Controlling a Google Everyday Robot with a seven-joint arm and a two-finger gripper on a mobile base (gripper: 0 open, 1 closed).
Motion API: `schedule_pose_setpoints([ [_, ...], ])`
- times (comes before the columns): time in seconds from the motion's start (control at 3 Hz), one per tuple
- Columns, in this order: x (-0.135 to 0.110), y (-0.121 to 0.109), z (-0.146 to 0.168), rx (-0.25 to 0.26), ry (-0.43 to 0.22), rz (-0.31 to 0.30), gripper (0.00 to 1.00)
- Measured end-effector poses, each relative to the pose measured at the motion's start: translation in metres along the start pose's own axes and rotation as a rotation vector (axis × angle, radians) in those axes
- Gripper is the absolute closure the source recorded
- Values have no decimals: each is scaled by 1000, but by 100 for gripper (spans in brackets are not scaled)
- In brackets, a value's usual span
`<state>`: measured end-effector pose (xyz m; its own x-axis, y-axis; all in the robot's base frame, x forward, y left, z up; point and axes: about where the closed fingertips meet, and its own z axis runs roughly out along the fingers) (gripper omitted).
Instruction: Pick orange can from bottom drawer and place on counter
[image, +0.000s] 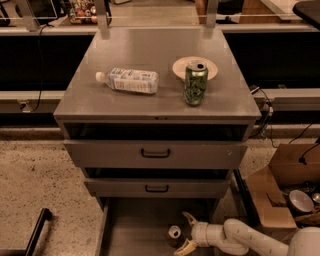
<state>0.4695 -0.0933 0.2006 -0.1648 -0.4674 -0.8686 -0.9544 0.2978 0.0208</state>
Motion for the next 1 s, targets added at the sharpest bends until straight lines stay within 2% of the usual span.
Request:
schedule_pose_setpoints([
  [0.33,9,0,11,-4,-11,30,14],
  [0.67,14,1,22,-10,-45,68,40],
  [1.0,13,2,25,-15,-69,81,60],
])
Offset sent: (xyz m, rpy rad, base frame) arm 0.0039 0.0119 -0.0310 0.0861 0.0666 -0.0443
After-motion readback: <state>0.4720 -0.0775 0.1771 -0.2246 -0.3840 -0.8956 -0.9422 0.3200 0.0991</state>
